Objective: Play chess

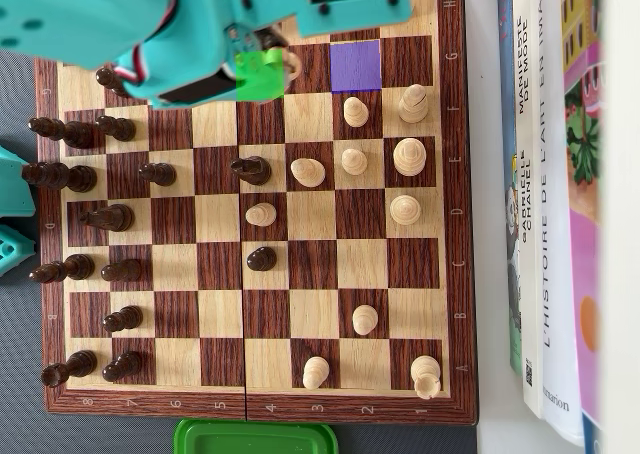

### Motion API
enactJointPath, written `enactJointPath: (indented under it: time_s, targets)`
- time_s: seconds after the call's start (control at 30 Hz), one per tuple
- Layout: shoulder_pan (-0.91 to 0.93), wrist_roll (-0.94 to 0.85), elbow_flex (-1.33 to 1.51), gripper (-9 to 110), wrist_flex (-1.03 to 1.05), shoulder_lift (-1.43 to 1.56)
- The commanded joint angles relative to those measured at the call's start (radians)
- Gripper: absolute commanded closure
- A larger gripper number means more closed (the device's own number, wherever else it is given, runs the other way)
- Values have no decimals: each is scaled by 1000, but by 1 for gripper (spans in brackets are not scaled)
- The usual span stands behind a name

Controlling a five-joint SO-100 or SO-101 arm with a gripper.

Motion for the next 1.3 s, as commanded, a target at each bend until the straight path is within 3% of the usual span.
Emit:
enactJointPath:
  time_s: [0.0,1.27]
  targets:
    - [-9,25,17,97,-8,71]
    - [-60,75,32,97,26,-55]
